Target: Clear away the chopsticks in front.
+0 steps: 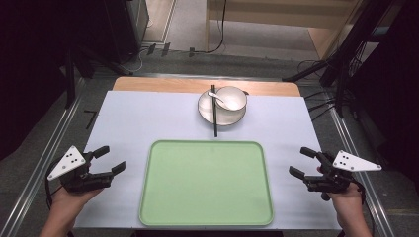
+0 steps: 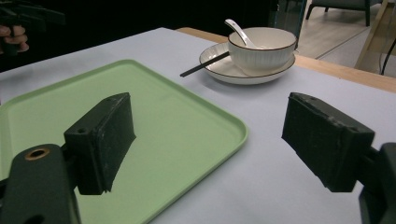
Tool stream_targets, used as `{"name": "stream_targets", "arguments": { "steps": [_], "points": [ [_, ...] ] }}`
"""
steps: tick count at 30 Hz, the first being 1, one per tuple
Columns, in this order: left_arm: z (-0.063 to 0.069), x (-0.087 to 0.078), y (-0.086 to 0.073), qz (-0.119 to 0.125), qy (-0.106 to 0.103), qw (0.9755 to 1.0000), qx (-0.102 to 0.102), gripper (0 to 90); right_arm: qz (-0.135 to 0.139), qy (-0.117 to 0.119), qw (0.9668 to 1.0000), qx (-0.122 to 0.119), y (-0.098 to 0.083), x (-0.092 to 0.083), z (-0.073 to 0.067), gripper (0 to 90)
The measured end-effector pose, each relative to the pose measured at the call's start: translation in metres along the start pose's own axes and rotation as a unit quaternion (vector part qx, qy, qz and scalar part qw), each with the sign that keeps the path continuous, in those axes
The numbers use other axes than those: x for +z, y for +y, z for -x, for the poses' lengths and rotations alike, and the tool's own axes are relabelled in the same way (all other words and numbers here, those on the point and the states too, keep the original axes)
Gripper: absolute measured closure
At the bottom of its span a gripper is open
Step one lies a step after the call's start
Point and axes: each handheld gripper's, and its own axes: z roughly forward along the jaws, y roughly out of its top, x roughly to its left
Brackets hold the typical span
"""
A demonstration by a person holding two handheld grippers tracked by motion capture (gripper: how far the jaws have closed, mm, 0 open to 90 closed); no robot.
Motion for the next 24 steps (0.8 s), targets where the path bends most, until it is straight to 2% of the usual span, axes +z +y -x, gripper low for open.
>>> {"name": "stream_targets", "arguments": {
  "steps": [12,15,24],
  "points": [
    [-0.0002,0.0001,0.0019,-0.009,-0.002,0.9999,-0.009,20.5,-0.001,0.001,1.0000,-0.001,0.0000,0.0008,-0.0002,17.1],
    [-0.0003,0.0005,0.0031,-0.014,0.000,0.9998,-0.017,20.0,-0.002,0.001,1.0000,-0.002,-0.0001,0.0009,-0.0002,17.1],
    [0.0017,0.0025,0.0069,-0.027,0.008,0.9994,-0.022,19.5,-0.004,0.000,1.0000,-0.001,-0.0002,0.0018,-0.0004,17.1]
  ]
}}
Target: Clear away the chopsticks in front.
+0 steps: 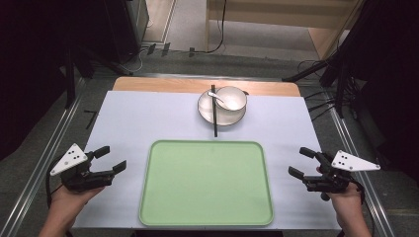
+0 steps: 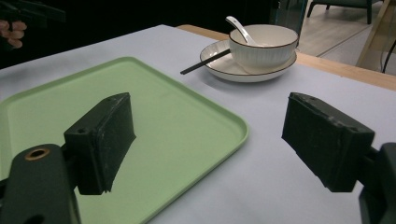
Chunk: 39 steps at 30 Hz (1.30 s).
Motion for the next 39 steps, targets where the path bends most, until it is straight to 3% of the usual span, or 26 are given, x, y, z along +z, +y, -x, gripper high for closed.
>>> {"name": "stream_targets", "arguments": {
  "steps": [2,3,6,10,12,13,19,20,22,23,29,39],
  "points": [
    [0.000,0.001,0.004,-0.006,0.006,0.9998,-0.019,19.3,-0.001,0.000,1.0000,-0.002,0.000,0.001,0.000,17.1],
    [0.000,0.002,0.005,-0.010,-0.004,0.9996,-0.027,20.3,-0.003,0.001,1.0000,-0.001,0.000,0.001,0.000,17.1],
    [0.001,0.005,0.010,-0.025,0.005,0.9994,-0.023,23.8,-0.005,-0.001,1.0000,0.000,-0.001,0.001,0.000,17.1],
    [0.001,0.011,0.020,-0.037,0.000,0.9989,-0.027,23.9,-0.004,-0.003,1.0000,0.001,0.000,0.001,0.000,17.1],
    [0.001,0.017,0.029,-0.042,-0.026,0.9977,-0.047,24.4,-0.004,-0.004,1.0000,0.002,0.000,0.001,0.000,17.1],
    [0.002,0.018,0.031,-0.039,-0.030,0.9977,-0.046,24.5,-0.005,-0.005,1.0000,0.003,0.001,0.001,0.000,17.1],
    [0.002,0.027,0.046,-0.058,-0.035,0.9960,-0.058,27.5,-0.004,-0.002,1.0000,0.001,0.001,0.002,0.000,17.1],
    [0.002,0.031,0.050,-0.070,-0.032,0.9947,-0.069,27.5,-0.004,-0.002,1.0000,0.002,0.001,0.003,0.000,17.1],
    [0.000,0.041,0.057,-0.101,-0.041,0.9882,-0.107,28.1,-0.006,0.001,1.0000,0.000,0.001,0.004,-0.001,17.1],
    [0.000,0.041,0.057,-0.101,-0.041,0.9882,-0.107,28.2,-0.006,0.001,1.0000,0.000,0.001,0.004,-0.001,17.1],
    [0.003,0.069,0.077,-0.144,-0.044,0.9814,-0.118,29.4,-0.007,0.003,1.0000,-0.002,0.002,0.005,-0.002,17.1],
    [0.012,0.102,0.101,-0.162,-0.047,0.9789,-0.115,30.1,-0.010,0.003,0.9999,-0.002,0.001,0.005,-0.002,17.1]
  ]
}}
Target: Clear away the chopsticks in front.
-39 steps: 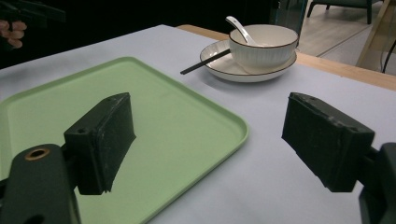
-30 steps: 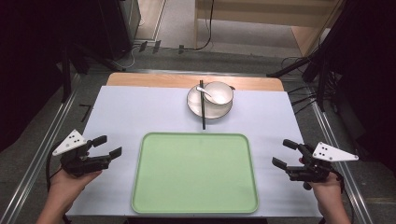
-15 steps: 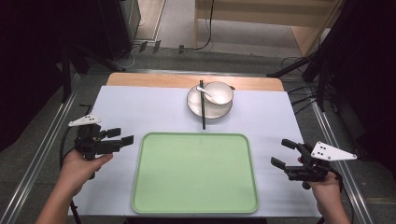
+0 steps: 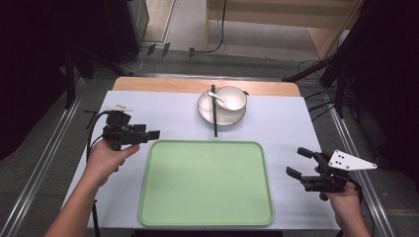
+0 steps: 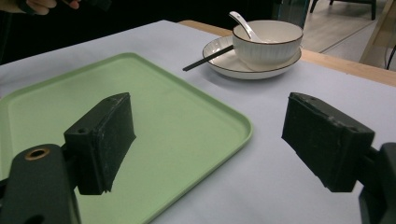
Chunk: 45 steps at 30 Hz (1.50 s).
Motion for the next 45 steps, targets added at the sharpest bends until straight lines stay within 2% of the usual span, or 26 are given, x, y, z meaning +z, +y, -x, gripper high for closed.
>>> {"name": "stream_targets", "arguments": {
  "steps": [3,8,16,20,22,28,33,34,35,38,41,45],
  "points": [
    [0.005,0.010,0.011,-0.006,-0.003,1.0000,0.001,30.1,-0.003,0.000,1.0000,-0.001,0.000,0.000,0.000,17.1],
    [0.011,0.022,0.024,-0.003,-0.003,1.0000,-0.003,30.3,-0.001,0.002,1.0000,0.001,0.000,0.000,-0.001,17.1],
    [0.011,0.043,0.043,0.002,-0.008,0.9999,-0.011,32.0,-0.004,0.001,1.0000,0.002,0.000,0.000,-0.001,17.1],
    [0.014,0.062,0.057,-0.005,-0.007,0.9998,-0.019,32.0,-0.005,0.001,1.0000,0.003,-0.001,0.000,-0.001,17.1],
    [0.015,0.066,0.060,-0.007,-0.006,0.9997,-0.021,32.3,-0.004,0.001,1.0000,0.003,-0.001,0.000,0.000,17.1],
    [0.024,0.094,0.080,-0.028,0.012,0.9995,-0.009,32.5,-0.002,0.002,1.0000,0.003,0.000,0.000,-0.001,17.1],
    [0.031,0.109,0.092,-0.038,0.021,0.9991,0.001,32.5,-0.001,0.003,1.0000,0.003,0.000,0.000,-0.001,17.1],
    [0.035,0.118,0.096,-0.042,0.023,0.9988,0.004,32.6,0.000,0.004,1.0000,0.003,-0.001,-0.001,0.000,17.1],
    [0.035,0.118,0.096,-0.042,0.023,0.9988,0.004,32.7,0.000,0.005,1.0000,0.004,-0.001,-0.001,0.000,17.1],
    [0.042,0.135,0.103,-0.054,0.025,0.9982,0.006,34.5,-0.001,0.007,1.0000,0.006,-0.002,0.000,0.000,17.2],
    [0.045,0.145,0.105,-0.059,0.024,0.9980,0.004,35.6,0.000,0.007,1.0000,0.005,-0.002,0.000,0.000,17.1],
    [0.051,0.162,0.108,-0.064,0.033,0.9974,0.006,35.8,0.003,0.006,1.0000,0.004,-0.002,-0.002,0.000,17.1]
  ]
}}
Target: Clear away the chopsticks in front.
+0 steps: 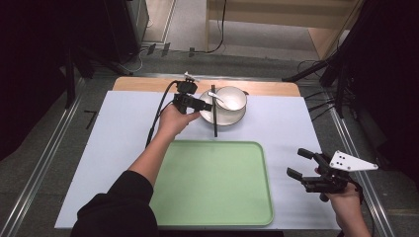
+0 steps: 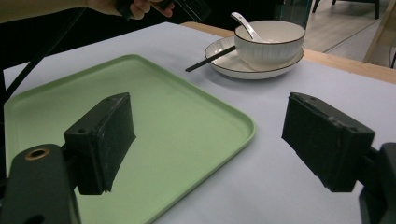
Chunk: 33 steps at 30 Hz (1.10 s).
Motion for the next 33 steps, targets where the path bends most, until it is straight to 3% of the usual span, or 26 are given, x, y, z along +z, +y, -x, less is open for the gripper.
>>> {"name": "stream_targets", "arguments": {
  "steps": [7,10,15,22,26,33],
  "points": [
    [0.000,0.024,-0.001,0.007,0.014,0.9999,-0.004,37.0,0.004,0.001,1.0000,0.001,0.000,-0.002,0.000,17.1],
    [0.000,0.031,-0.001,0.005,0.009,0.9999,-0.012,38.1,0.003,0.001,1.0000,0.002,0.000,-0.002,0.000,17.1],
    [-0.002,0.045,-0.004,-0.013,0.018,0.9996,-0.017,38.6,0.004,0.003,1.0000,0.001,0.000,-0.002,0.000,17.1],
    [0.000,0.053,-0.005,-0.002,0.019,0.9998,-0.011,42.0,0.004,0.003,1.0000,0.002,0.000,-0.002,0.001,17.1],
    [-0.003,0.055,-0.005,-0.009,0.024,0.9995,-0.018,47.6,0.004,0.003,1.0000,0.002,0.001,-0.002,0.001,17.1],
    [-0.006,0.060,-0.006,-0.013,0.026,0.9992,-0.026,48.7,0.005,0.002,1.0000,0.002,0.000,-0.002,0.001,17.1]
  ]
}}
